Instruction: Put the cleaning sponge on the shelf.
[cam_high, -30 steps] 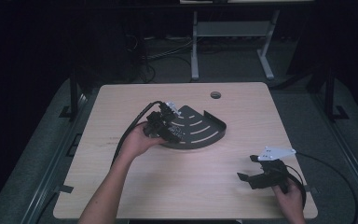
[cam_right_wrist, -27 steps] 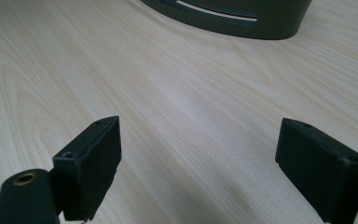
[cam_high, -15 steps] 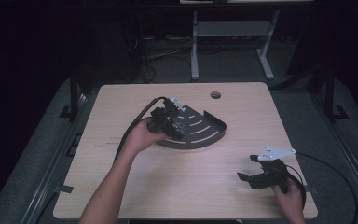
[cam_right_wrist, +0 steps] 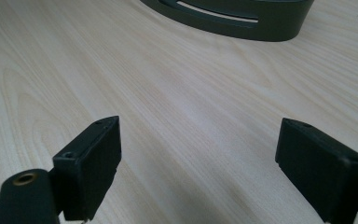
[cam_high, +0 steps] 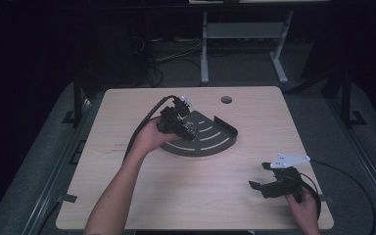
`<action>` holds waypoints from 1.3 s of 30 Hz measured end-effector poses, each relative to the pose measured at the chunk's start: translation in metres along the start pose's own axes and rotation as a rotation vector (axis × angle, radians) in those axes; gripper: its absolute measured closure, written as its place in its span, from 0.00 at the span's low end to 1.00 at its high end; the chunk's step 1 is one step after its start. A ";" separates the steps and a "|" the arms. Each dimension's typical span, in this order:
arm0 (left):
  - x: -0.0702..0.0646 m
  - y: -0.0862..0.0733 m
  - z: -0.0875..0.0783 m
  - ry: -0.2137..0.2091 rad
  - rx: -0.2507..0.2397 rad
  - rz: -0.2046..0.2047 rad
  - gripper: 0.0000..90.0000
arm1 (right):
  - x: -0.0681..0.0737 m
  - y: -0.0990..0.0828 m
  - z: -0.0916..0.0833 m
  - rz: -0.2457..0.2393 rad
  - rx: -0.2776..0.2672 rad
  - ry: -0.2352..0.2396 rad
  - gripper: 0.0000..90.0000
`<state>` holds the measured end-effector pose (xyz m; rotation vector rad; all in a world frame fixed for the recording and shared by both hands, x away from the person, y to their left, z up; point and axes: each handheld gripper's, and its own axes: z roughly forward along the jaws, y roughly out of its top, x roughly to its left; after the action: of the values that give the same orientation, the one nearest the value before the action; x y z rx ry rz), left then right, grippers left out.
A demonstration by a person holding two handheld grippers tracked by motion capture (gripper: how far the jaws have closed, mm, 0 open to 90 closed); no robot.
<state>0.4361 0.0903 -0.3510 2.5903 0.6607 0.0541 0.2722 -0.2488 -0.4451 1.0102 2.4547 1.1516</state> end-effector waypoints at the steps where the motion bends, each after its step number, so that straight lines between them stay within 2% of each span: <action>1: 0.002 0.000 0.001 -0.002 0.005 -0.002 0.37 | 0.000 0.000 0.000 0.000 -0.001 -0.001 0.15; 6: 0.008 0.001 0.012 -0.003 0.009 -0.023 0.37 | 0.000 0.000 0.000 0.003 -0.003 0.000 0.15; 9: 0.011 0.002 0.018 0.003 0.022 -0.017 0.37 | 0.000 0.000 0.000 0.005 -0.003 0.000 0.15; 14: 0.013 0.003 0.024 0.014 0.025 -0.018 0.37 | -0.001 0.000 0.000 0.008 -0.006 0.004 0.15; 20: 0.016 0.005 0.031 0.004 0.038 -0.032 0.37 | 0.000 0.000 0.000 0.005 -0.006 0.003 0.15; 27: 0.018 0.006 0.037 0.016 0.030 -0.043 0.37 | 0.000 0.001 0.000 0.006 -0.007 0.004 0.15; 39: 0.024 0.006 0.052 0.008 0.049 -0.068 0.37 | -0.001 0.002 0.000 0.001 -0.005 0.001 0.15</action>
<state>0.4675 0.0746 -0.3971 2.6127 0.7617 0.0265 0.2732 -0.2486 -0.4438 1.0097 2.4514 1.1584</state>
